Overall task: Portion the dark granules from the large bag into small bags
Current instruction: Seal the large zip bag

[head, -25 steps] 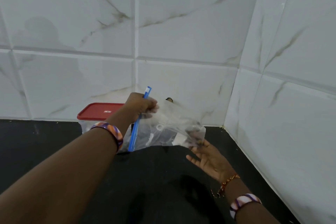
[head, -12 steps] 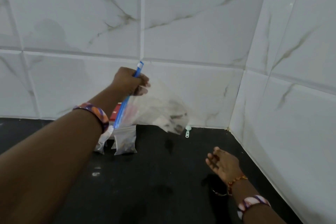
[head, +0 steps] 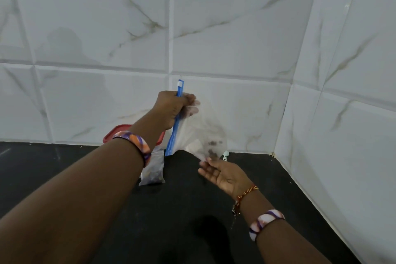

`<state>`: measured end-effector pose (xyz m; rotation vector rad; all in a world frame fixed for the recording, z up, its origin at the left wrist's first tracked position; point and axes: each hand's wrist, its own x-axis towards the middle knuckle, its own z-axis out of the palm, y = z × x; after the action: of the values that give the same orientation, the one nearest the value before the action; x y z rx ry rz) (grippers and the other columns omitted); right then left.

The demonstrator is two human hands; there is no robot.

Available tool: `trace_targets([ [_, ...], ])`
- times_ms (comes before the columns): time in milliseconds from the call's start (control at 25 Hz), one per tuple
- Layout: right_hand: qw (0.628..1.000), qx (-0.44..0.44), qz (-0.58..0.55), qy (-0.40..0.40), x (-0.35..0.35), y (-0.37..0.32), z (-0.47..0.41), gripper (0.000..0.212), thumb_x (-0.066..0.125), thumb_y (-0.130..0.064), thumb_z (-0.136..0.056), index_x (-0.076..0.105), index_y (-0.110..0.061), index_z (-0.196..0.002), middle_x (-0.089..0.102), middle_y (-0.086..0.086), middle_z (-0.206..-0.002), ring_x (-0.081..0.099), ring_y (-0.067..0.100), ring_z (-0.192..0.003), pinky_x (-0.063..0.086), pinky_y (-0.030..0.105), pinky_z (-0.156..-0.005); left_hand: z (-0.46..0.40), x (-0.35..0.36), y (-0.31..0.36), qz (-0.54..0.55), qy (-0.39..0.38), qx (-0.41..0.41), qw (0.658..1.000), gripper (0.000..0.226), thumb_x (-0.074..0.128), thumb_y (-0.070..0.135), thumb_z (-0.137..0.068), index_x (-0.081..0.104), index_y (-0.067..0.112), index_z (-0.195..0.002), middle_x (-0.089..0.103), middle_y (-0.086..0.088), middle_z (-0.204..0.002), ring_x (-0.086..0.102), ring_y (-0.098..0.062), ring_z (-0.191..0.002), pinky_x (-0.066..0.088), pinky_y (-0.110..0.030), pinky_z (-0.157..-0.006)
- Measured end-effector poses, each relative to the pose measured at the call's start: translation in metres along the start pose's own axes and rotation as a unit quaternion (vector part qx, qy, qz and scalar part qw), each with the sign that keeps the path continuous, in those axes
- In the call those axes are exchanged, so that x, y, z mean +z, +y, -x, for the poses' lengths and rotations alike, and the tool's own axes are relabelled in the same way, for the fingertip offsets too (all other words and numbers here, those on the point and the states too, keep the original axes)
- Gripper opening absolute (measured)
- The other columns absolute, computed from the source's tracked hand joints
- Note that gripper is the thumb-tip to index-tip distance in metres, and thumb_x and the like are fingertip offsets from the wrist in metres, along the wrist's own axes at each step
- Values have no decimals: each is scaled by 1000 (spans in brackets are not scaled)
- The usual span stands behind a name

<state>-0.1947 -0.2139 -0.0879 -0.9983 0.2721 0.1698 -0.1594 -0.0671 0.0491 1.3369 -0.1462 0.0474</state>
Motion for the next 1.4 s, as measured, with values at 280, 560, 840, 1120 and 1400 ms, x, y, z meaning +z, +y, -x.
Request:
trace_targets([
  [280, 965, -119, 233, 31, -19, 11, 3, 39, 67, -1, -81, 53, 1, -118, 66, 8, -94, 64, 17, -82, 57, 29, -66, -14, -19, 19, -284, 2, 65, 957, 13, 59, 2, -87, 61, 5, -74, 65, -9, -69, 60, -11, -33, 53, -21, -41],
  [560, 994, -30, 56, -85, -34, -4, -1, 36, 38, -35, -98, 54, -16, -123, 63, 10, -118, 59, 26, -109, 47, 45, -92, -6, -9, 15, -438, -154, 63, 883, 11, 59, 18, -90, 67, 17, -83, 70, -3, -74, 59, -5, -43, 43, -15, -44],
  [840, 985, -117, 130, -6, -38, -6, -3, 13, 52, 1, -90, 63, -4, -95, 66, 14, -92, 64, 23, -82, 58, 33, -73, -12, -11, 23, -504, -80, 135, 850, 14, 65, 21, -85, 69, 8, -87, 63, -2, -59, 45, -5, -26, 35, -13, -34],
  [1120, 992, -108, 59, -8, -31, -38, -7, 17, 42, -14, -98, 56, -5, -102, 65, 17, -101, 65, 30, -88, 59, 44, -69, -11, -5, 18, -458, -62, 176, 869, 21, 51, 33, -93, 53, 13, -88, 64, -2, -64, 52, -18, -38, 36, -17, -35],
  [1400, 974, -183, 129, -29, -31, -25, -5, 9, 56, 3, -86, 59, -5, -86, 65, 7, -79, 67, 11, -63, 55, 22, -56, -17, -7, 17, -548, 13, 261, 795, 39, 59, 41, -88, 44, 11, -67, 40, 0, -58, 40, -19, -54, 28, -25, -51],
])
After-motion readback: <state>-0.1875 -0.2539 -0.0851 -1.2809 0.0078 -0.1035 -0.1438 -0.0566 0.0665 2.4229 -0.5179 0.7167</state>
